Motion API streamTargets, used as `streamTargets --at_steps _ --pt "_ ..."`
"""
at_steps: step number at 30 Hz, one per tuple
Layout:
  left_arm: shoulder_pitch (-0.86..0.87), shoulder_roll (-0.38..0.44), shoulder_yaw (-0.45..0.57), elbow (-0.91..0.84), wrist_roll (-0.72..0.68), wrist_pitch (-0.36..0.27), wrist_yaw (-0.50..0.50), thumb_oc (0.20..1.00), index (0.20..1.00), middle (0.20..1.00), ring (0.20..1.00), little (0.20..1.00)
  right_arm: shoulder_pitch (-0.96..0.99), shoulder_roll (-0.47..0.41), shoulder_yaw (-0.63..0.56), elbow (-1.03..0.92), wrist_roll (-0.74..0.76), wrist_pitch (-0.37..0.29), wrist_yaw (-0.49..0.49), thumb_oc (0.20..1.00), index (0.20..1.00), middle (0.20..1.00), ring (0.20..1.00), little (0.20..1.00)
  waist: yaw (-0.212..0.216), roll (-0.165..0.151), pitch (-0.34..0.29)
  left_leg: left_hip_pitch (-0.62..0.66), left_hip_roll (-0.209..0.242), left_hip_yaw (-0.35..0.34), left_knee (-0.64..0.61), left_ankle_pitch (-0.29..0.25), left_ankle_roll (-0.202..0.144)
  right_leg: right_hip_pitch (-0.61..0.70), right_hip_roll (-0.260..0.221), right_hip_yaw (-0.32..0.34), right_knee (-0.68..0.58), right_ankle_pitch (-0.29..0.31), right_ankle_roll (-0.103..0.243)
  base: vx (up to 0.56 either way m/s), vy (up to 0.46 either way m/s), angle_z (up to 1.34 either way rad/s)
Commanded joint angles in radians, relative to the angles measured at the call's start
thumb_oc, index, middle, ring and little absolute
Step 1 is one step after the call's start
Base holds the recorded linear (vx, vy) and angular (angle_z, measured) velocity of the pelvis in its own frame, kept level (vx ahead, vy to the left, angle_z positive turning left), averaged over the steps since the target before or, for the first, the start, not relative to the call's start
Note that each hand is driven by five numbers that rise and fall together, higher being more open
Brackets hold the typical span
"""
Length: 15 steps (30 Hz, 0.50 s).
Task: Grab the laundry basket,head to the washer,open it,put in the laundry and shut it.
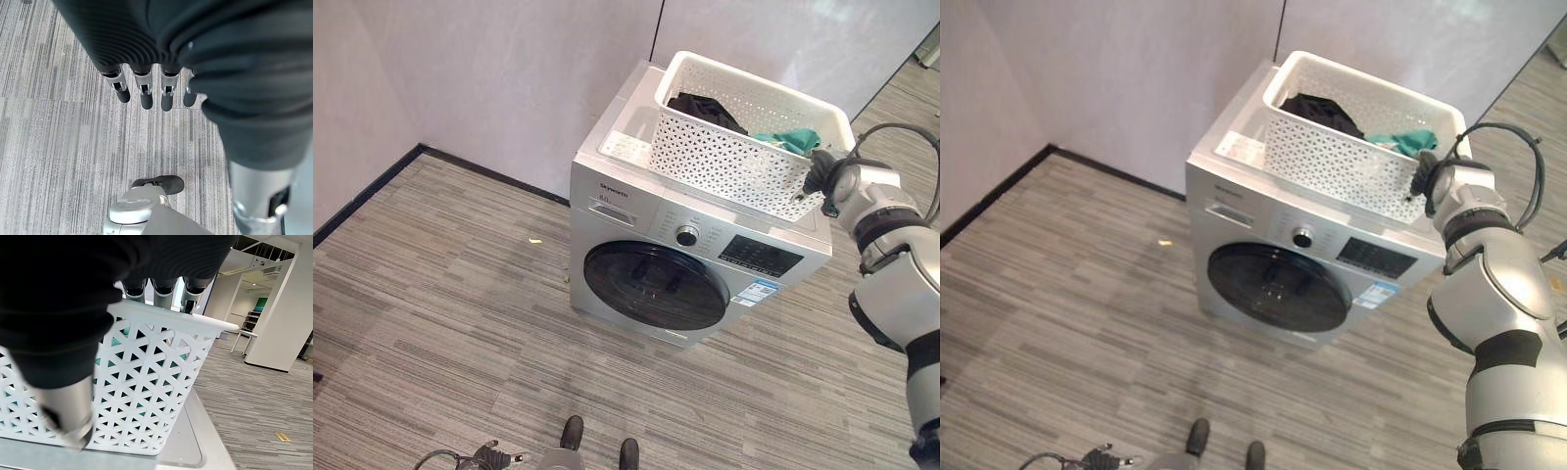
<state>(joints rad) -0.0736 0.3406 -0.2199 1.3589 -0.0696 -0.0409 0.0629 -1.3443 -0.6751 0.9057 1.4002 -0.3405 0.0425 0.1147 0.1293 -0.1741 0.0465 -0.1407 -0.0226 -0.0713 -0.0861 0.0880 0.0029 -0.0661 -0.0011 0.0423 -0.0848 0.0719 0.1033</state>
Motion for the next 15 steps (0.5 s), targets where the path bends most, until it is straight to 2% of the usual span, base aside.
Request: streamTargets --at_steps 1,6,9,10,11,12,13,15 --pt "-0.037 0.017 -0.020 0.062 0.012 0.002 0.001 1.000 1.000 1.000 1.000 1.000 -0.095 -0.083 0.062 0.041 -0.046 0.020 -0.027 1.000 1.000 1.000 1.000 1.000 0.001 -0.037 0.008 0.045 -0.019 -0.048 0.002 -0.076 0.016 -0.046 -0.088 -0.017 -0.002 0.074 0.072 0.00 0.000 0.00" --pt "-0.034 0.013 -0.022 0.066 0.012 0.008 -0.002 1.000 1.000 1.000 1.000 1.000 -0.140 -0.101 0.076 -0.028 -0.058 0.033 -0.049 1.000 1.000 1.000 1.000 1.000 -0.016 -0.031 -0.007 0.062 -0.016 -0.039 0.001 -0.082 0.014 -0.033 -0.088 -0.010 -0.002 0.069 0.071 0.01 0.002 0.00" --pt "-0.029 -0.008 -0.014 0.063 0.004 0.012 0.002 1.000 1.000 1.000 1.000 1.000 -0.183 -0.152 0.059 -0.229 -0.126 0.066 -0.096 1.000 1.000 1.000 1.000 1.000 -0.044 -0.016 -0.024 0.078 -0.014 -0.025 0.001 -0.092 0.017 -0.022 -0.088 0.000 -0.002 0.065 0.070 0.04 0.015 -0.02" --pt "-0.029 -0.007 -0.015 0.063 0.004 0.012 0.002 1.000 1.000 1.000 1.000 1.000 -0.181 -0.155 0.057 -0.234 -0.128 0.069 -0.095 1.000 1.000 1.000 1.000 1.000 -0.042 -0.016 -0.023 0.079 -0.014 -0.025 0.001 -0.092 0.017 -0.021 -0.087 0.000 -0.002 0.065 0.070 0.05 0.022 -0.04" --pt "-0.022 -0.025 -0.014 0.057 0.005 0.014 0.003 1.000 1.000 1.000 1.000 1.000 -0.176 -0.220 0.024 -0.382 -0.171 0.085 -0.126 1.000 1.000 1.000 1.000 1.000 -0.058 -0.003 -0.033 0.087 -0.015 -0.020 0.001 -0.098 0.019 -0.018 -0.089 0.005 -0.002 0.061 0.070 0.03 0.015 -0.06" --pt "-0.022 -0.023 -0.017 0.057 0.005 0.014 0.004 1.000 1.000 1.000 1.000 1.000 -0.169 -0.225 0.017 -0.391 -0.173 0.089 -0.123 1.000 1.000 1.000 1.000 1.000 -0.056 -0.005 -0.032 0.088 -0.015 -0.020 0.001 -0.098 0.019 -0.017 -0.089 0.004 -0.002 0.061 0.070 0.05 0.035 0.00" --pt "-0.022 -0.042 -0.016 0.052 0.009 0.012 0.008 1.000 1.000 1.000 1.000 1.000 -0.143 -0.291 -0.052 -0.534 -0.185 0.094 -0.175 1.000 1.000 1.000 1.000 1.000 -0.071 0.013 -0.038 0.094 -0.016 -0.016 0.002 -0.101 0.021 -0.014 -0.091 0.010 -0.002 0.057 0.068 0.00 0.000 0.00" --pt "-0.023 -0.051 -0.026 0.046 0.019 0.009 0.014 1.000 1.000 1.000 1.000 1.000 -0.045 -0.362 -0.181 -0.655 -0.182 0.103 -0.227 1.000 1.000 1.000 1.000 1.000 -0.078 0.021 -0.039 0.102 -0.017 -0.014 0.002 -0.106 0.023 -0.010 -0.093 0.012 -0.002 0.053 0.067 0.03 0.011 -0.01"
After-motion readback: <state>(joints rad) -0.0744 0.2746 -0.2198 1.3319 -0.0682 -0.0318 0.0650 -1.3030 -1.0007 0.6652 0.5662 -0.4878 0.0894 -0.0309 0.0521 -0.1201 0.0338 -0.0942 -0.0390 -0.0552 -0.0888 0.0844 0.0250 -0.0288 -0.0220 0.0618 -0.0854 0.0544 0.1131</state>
